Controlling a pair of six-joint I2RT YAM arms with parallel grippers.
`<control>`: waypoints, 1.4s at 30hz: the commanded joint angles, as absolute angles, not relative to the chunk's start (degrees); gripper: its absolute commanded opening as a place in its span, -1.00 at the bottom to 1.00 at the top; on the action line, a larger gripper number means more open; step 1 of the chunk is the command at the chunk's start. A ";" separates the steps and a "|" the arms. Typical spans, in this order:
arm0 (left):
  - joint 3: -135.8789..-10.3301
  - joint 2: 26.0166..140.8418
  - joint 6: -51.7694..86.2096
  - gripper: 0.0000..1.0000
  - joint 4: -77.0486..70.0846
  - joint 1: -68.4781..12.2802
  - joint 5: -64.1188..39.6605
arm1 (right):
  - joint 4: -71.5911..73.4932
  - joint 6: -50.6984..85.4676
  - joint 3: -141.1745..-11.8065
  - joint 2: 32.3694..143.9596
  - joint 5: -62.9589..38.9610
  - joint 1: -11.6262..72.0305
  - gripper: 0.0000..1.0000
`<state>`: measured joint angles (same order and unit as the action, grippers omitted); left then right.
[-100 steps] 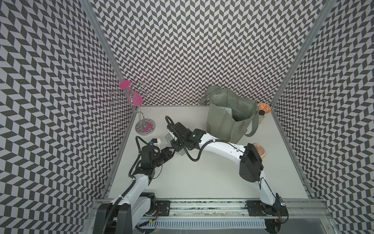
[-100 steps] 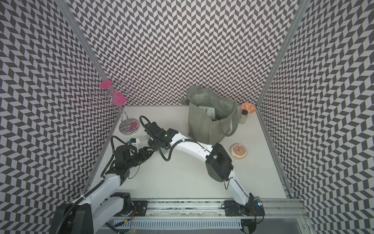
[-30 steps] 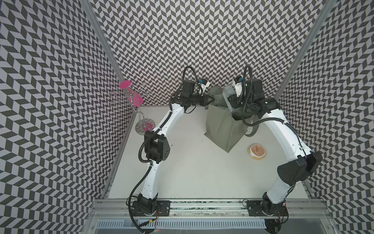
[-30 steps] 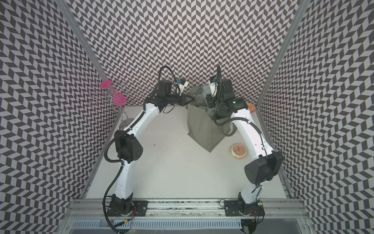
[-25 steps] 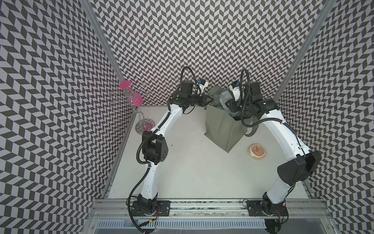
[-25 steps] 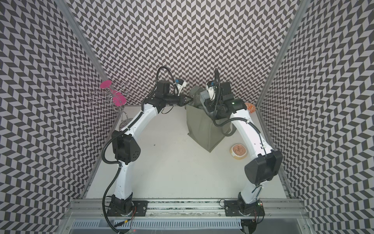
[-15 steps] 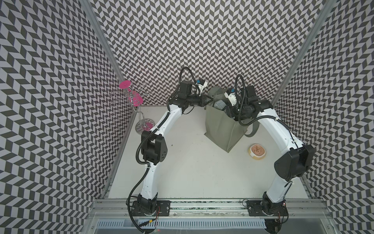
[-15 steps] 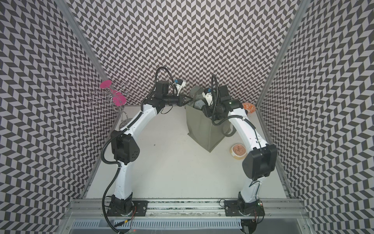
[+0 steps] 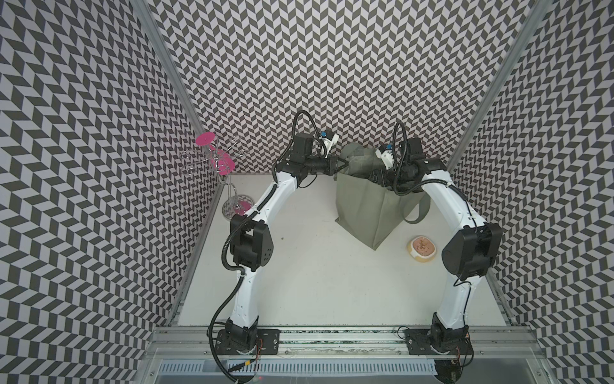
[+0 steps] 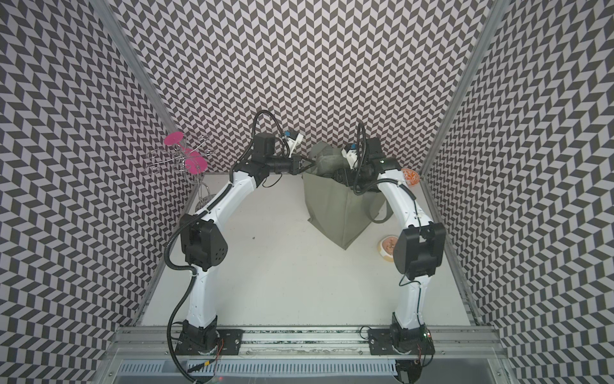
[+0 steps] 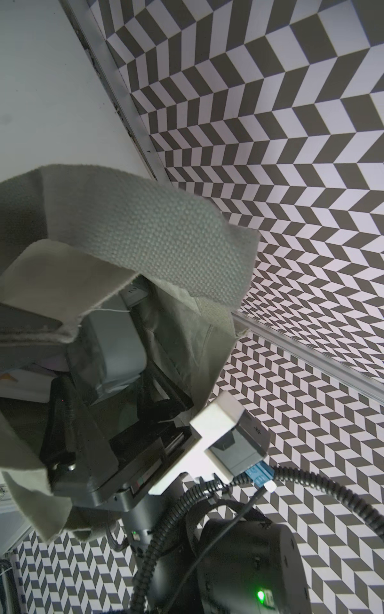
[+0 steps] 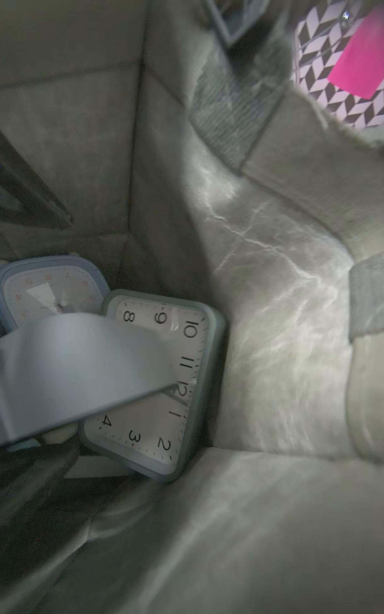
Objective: Put the alarm clock into the canvas bag
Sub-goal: Place the alarm at the canvas bag, then pick up the canvas bag from the center of the board.
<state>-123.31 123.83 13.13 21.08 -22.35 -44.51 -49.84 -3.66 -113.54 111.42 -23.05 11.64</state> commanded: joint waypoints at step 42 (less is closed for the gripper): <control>-110.29 106.60 17.43 -1.00 9.63 -20.87 -45.67 | -27.57 13.50 -91.71 82.57 -19.25 6.31 -1.00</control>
<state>-109.45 114.32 16.53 15.40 -21.82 -44.95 -35.55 14.31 -84.84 81.89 -16.71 2.85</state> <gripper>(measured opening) 0.048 0.057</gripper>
